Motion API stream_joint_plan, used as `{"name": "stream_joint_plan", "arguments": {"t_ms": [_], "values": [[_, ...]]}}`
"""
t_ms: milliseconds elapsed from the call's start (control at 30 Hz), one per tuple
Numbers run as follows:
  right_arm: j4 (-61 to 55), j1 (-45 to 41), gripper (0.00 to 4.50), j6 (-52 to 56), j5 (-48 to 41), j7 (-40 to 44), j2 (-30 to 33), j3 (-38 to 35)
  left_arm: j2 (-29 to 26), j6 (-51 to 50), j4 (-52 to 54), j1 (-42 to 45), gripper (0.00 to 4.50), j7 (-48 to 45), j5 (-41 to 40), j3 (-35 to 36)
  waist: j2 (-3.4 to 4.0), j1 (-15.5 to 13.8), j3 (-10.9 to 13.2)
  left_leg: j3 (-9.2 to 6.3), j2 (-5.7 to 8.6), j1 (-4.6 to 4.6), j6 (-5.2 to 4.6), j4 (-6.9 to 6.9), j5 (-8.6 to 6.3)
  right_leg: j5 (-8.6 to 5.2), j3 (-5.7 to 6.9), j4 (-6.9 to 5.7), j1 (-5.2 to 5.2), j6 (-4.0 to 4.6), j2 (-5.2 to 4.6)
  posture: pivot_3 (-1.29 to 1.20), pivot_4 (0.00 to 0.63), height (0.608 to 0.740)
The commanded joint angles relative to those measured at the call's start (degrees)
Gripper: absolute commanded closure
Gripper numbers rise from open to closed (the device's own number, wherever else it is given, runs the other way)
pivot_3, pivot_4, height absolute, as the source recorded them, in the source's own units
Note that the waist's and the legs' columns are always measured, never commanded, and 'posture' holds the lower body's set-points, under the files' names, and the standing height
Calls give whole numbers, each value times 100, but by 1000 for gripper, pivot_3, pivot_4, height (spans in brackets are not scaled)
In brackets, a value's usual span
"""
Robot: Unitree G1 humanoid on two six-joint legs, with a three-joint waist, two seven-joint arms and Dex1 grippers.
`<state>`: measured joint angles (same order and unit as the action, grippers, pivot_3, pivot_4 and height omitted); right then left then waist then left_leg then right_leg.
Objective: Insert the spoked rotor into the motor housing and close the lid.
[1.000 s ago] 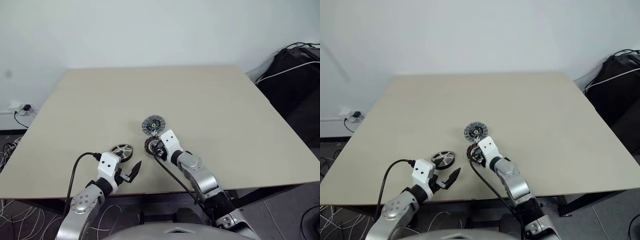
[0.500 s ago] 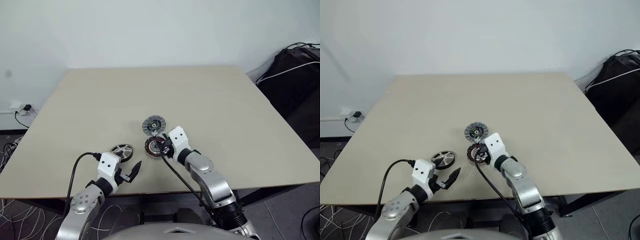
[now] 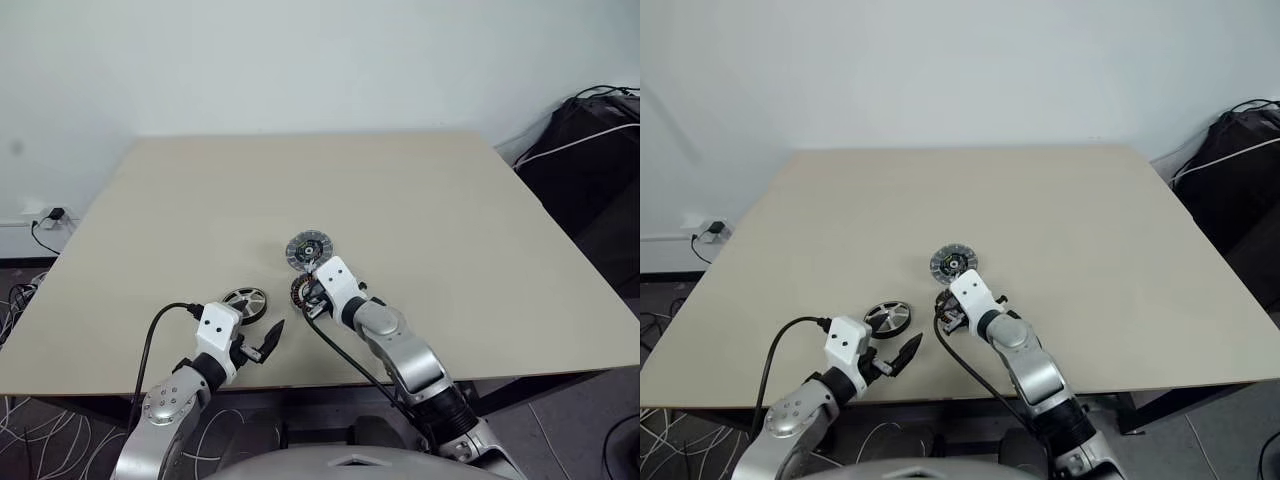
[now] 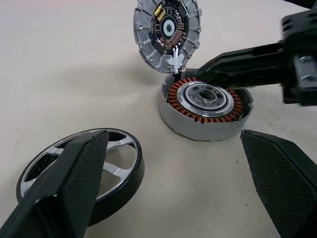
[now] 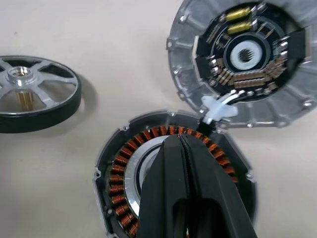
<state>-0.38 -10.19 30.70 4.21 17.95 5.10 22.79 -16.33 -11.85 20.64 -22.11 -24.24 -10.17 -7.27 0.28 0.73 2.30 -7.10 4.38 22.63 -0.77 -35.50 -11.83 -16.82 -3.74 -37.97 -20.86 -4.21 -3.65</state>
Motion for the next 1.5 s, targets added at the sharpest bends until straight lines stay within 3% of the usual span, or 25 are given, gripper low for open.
{"name": "stream_joint_plan", "arguments": {"t_ms": [33, 367, 700, 967, 1500], "values": [[161, -212, 4461, -58, 5, 33, -109, 7, 16, 159, 136, -18, 0, -1, -39, 56, 0, 3, 0, 0, 0, 0, 0, 0, 0, 1, 0, 0, 0, 1, 0, 0, 0, 740], [512, -230, 4461, -204, 4, 109, -151, 27, 17, 310, 20, -59, 0, -16, -48, 119, 6, 14, -9, 0, 0, -3, 0, 0, 0, 1, 0, -2, 1, 0, 2, 0, 0, 740], [-1386, 538, 4461, -42, -546, 365, 179, -511, 528, 773, -392, -29, 0, 639, -69, 690, 3, -14, -10, -1, 0, 3, 0, 0, 0, -2, 0, 1, -2, -6, -1, 0, 0, 740], [-2312, 1324, 4461, 255, -761, 299, 638, -912, 1504, -942, -499, 174, 0, 1213, -2017, 1708, -13, -3, -10, -6, 0, 3, 0, -10, 0, -3, 4, 1, 6, -9, -11, 0, 0, 740], [-2594, 1505, 4461, 330, -854, 31, 625, -1067, 2150, -2418, -788, 778, 0, 2008, -3506, 2157, -40, -15, 2, -12, 3, 2, 0, -12, 0, -1, 10, 8, 12, -11, -8, 0, 0, 740]]}}
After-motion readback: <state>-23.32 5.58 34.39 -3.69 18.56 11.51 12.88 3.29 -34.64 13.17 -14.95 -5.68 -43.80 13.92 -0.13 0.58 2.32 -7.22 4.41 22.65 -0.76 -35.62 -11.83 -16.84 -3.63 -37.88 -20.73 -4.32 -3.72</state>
